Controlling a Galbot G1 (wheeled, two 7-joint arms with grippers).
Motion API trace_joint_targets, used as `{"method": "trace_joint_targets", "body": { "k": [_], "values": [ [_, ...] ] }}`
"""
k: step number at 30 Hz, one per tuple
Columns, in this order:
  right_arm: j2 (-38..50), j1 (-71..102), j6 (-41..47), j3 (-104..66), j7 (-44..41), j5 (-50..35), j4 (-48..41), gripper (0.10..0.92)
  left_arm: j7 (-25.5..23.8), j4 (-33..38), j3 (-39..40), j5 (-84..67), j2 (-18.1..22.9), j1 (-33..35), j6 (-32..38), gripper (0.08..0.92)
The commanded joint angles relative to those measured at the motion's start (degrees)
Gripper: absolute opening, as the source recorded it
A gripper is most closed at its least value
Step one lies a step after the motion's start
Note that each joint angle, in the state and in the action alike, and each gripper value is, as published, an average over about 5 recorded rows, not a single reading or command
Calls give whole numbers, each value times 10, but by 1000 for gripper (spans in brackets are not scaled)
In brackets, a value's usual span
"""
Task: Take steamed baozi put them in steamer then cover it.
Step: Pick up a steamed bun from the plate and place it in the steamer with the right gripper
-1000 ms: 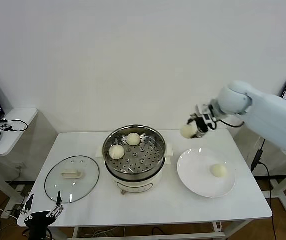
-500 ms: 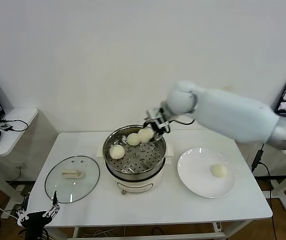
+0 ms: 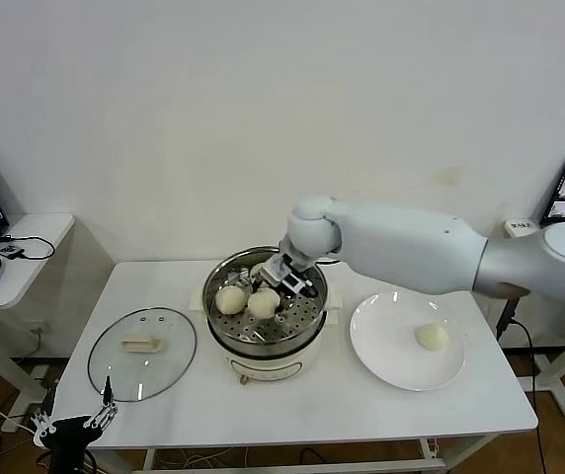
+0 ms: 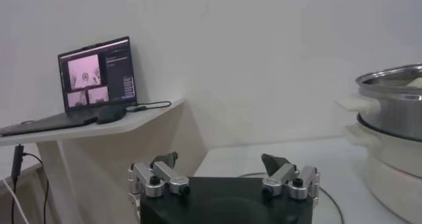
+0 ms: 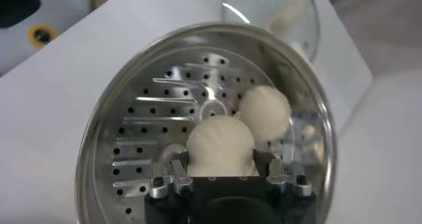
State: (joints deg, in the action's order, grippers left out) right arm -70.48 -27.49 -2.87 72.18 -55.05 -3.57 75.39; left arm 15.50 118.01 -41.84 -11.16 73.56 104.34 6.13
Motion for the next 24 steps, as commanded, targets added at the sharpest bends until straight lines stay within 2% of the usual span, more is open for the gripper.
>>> {"method": "trace_joint_targets", "body": {
  "k": [1,9,16,24],
  "values": [
    [-25,2,-83,21,-1,56,-7,628,1,0,-1,0,2,2,2,823],
    [-29,4,-102,27,-6,79,-3,628,3,-3,-2,0,1,4,8,823],
    [-24,2,-99,29,-1,61,11,632,3,-3,-1,0,1,2,8,823],
    [-4,-10,-95,7,8,56,8,799,3,-3,-1,0,-1,2,9,823]
  ]
}}
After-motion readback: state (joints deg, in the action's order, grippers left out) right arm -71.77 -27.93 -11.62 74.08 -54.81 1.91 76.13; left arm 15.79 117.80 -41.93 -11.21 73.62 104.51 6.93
